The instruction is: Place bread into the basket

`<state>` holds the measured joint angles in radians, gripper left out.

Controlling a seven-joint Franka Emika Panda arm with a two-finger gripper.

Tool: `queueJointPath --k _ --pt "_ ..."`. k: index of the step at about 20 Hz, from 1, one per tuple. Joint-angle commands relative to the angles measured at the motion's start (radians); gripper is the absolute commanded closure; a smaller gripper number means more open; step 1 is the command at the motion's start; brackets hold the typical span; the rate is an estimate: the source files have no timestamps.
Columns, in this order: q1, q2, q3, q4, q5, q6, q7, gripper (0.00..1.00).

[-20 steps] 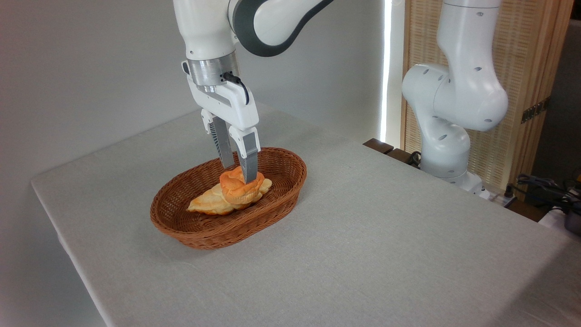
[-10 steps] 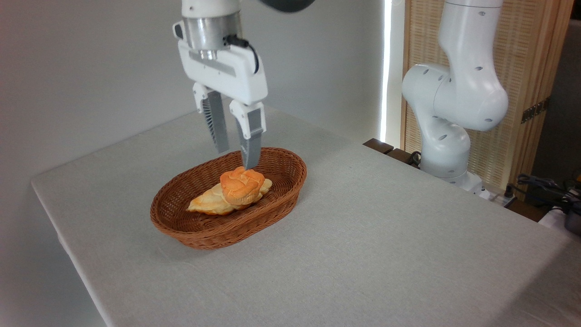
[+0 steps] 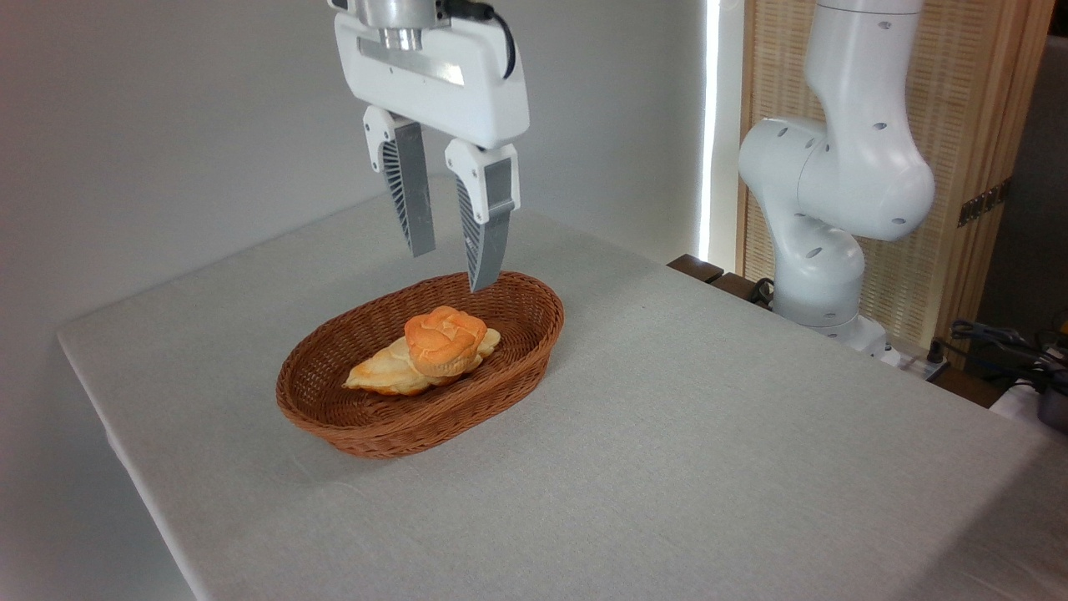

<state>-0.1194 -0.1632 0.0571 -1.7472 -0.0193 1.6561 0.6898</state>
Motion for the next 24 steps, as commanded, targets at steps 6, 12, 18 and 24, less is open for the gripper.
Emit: queueJointPath --k 6,12,18,24 --pt "0.067 0.096 -0.039 0.138 -0.047 -0.081 0.011 0.00" --pt "0.069 0.123 -0.056 0.170 -0.038 -0.104 0.011 0.00" --pt "0.069 0.142 -0.091 0.158 -0.036 -0.102 0.011 0.00" --pt "0.069 0.140 -0.082 0.158 -0.036 -0.102 0.013 0.00"
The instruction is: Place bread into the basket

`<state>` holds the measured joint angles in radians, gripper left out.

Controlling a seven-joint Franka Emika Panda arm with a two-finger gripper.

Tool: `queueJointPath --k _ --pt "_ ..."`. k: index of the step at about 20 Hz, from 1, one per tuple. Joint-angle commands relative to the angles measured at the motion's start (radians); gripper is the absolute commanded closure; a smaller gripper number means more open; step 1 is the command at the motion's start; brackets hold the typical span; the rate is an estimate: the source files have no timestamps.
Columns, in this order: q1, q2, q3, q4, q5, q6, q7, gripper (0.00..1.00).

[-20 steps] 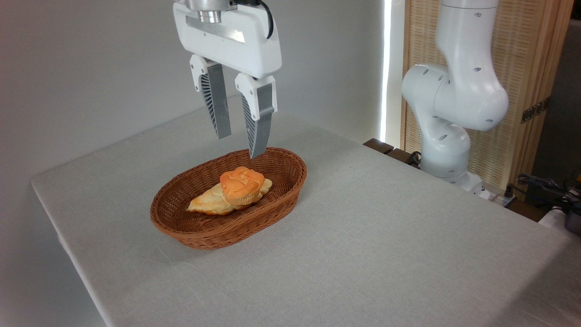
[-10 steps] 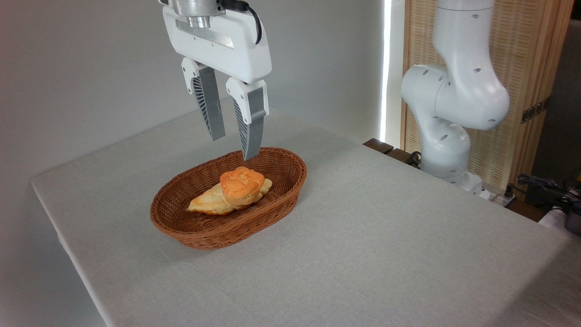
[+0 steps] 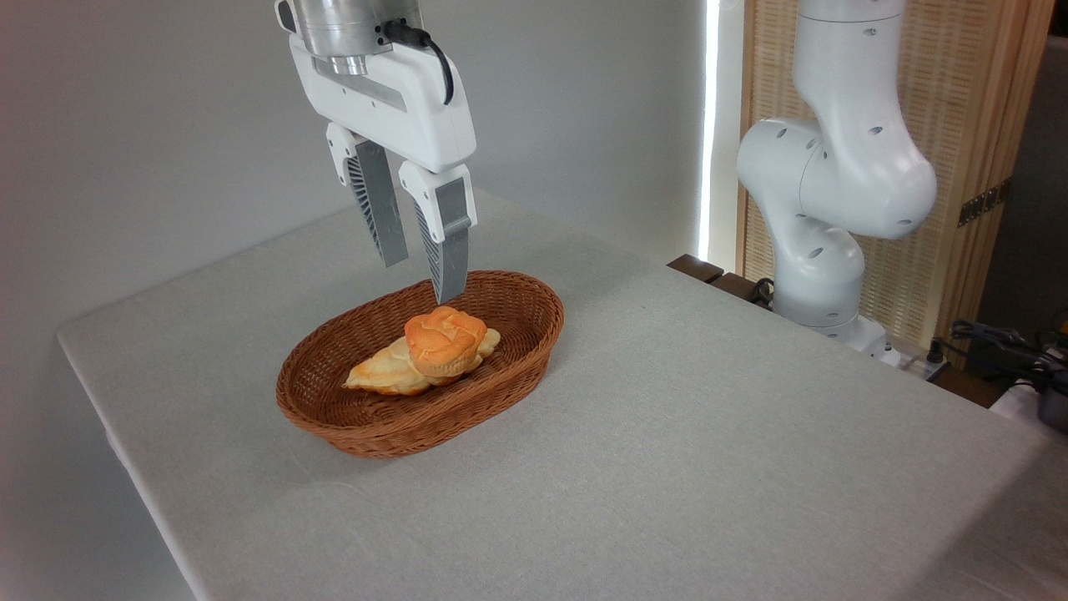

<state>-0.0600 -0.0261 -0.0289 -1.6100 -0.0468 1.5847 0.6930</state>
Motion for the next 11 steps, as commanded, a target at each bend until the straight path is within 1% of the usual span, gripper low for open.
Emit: queueJointPath --k 1,11 --pt "0.009 0.003 0.006 0.022 -0.008 -0.031 0.011 0.00" --pt "0.008 -0.001 0.020 0.021 -0.008 -0.031 0.022 0.00"
